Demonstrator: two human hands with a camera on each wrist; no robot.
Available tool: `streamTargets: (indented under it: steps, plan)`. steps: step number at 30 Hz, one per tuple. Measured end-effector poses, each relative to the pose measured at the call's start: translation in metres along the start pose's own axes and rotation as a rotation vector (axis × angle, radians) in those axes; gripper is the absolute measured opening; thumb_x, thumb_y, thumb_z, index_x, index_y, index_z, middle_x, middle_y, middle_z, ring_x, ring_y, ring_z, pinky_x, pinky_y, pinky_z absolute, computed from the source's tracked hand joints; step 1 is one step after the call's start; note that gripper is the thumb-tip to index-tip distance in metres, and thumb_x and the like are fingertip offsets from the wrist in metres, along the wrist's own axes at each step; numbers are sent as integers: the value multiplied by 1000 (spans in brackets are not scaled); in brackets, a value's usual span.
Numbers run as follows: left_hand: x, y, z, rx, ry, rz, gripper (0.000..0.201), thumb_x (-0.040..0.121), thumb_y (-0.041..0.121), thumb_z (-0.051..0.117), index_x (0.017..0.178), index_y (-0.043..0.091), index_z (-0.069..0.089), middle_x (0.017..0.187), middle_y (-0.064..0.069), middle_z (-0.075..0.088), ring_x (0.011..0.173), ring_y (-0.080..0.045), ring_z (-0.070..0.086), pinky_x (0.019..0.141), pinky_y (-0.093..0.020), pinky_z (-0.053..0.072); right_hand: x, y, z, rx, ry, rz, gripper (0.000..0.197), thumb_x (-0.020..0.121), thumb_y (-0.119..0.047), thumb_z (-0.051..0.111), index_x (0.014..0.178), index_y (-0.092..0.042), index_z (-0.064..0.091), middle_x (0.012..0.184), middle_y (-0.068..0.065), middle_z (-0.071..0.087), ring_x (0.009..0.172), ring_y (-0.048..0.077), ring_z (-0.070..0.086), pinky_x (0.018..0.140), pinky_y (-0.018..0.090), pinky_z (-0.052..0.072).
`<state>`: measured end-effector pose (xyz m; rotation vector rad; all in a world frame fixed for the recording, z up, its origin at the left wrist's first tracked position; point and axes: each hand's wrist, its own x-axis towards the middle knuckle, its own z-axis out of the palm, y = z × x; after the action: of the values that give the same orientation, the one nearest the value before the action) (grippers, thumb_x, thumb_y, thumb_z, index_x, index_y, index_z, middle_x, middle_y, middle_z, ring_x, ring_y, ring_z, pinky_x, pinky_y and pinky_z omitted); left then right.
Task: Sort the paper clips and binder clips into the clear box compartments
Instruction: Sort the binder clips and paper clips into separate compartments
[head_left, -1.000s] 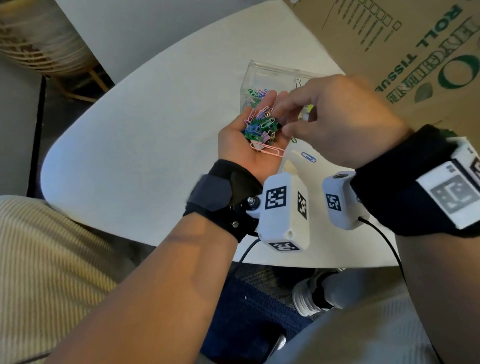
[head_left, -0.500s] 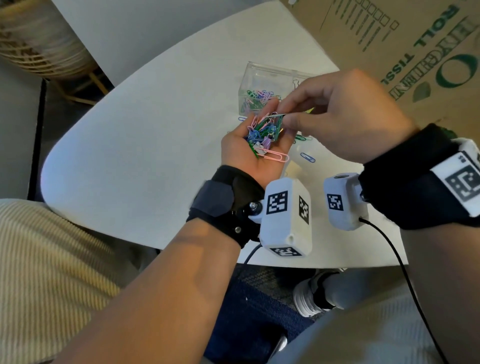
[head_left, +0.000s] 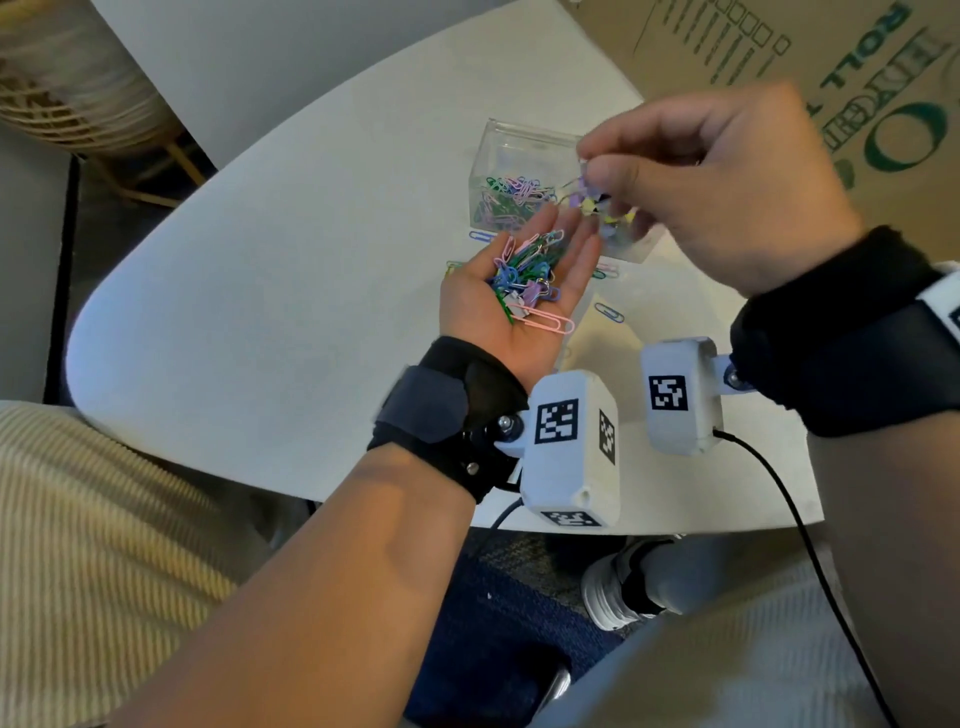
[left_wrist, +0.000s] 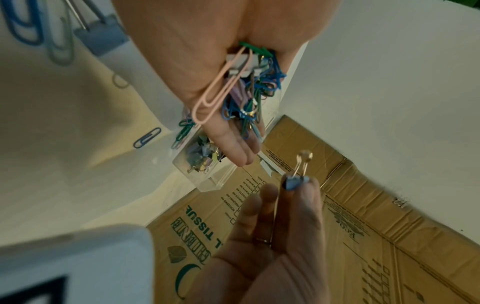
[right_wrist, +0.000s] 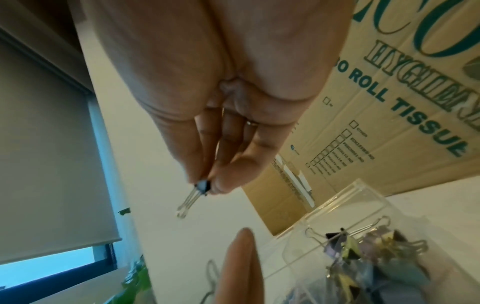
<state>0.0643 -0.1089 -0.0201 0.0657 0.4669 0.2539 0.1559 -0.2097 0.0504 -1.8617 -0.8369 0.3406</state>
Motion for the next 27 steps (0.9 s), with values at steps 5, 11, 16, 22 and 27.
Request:
streamTargets:
  steps: [5,11,16,22,27]
  plan:
    - [0,-5,-4,39,28,-35,38,100,19,34,106,-9,59,93,-24,67,105,-30,57,89,-46,45,12,25,-13,-156,277,77,7,81,-18,73,87,-20,71,73,-11,66,60,-2,56,62,13,46]
    - [-1,-5,-3,77,31,-41,36,99,19,36,101,-6,62,87,-21,68,87,-33,65,82,-44,54,8,28,-15,-606,112,178,18,86,-39,66,101,-31,70,93,-10,58,90,7,56,73,19,35]
    - [2,-1,3,69,54,13,35,100,21,35,106,-3,60,99,-20,64,88,-31,62,86,-40,50,-5,-7,-4,-477,-104,17,7,82,-29,72,84,-23,75,70,-14,69,65,3,61,58,11,42]
    - [-2,-4,9,163,113,2,32,100,23,36,95,4,61,71,-14,70,61,-24,70,62,-27,57,-14,-12,28,-633,-332,-34,7,72,-32,77,79,-29,75,71,-12,68,75,10,63,72,28,51]
    - [-2,-4,6,138,141,17,32,99,23,36,94,4,61,65,-13,68,70,-20,70,63,-29,56,-12,-9,34,-690,-367,-30,5,76,-32,74,79,-28,73,67,-18,57,78,14,60,74,31,50]
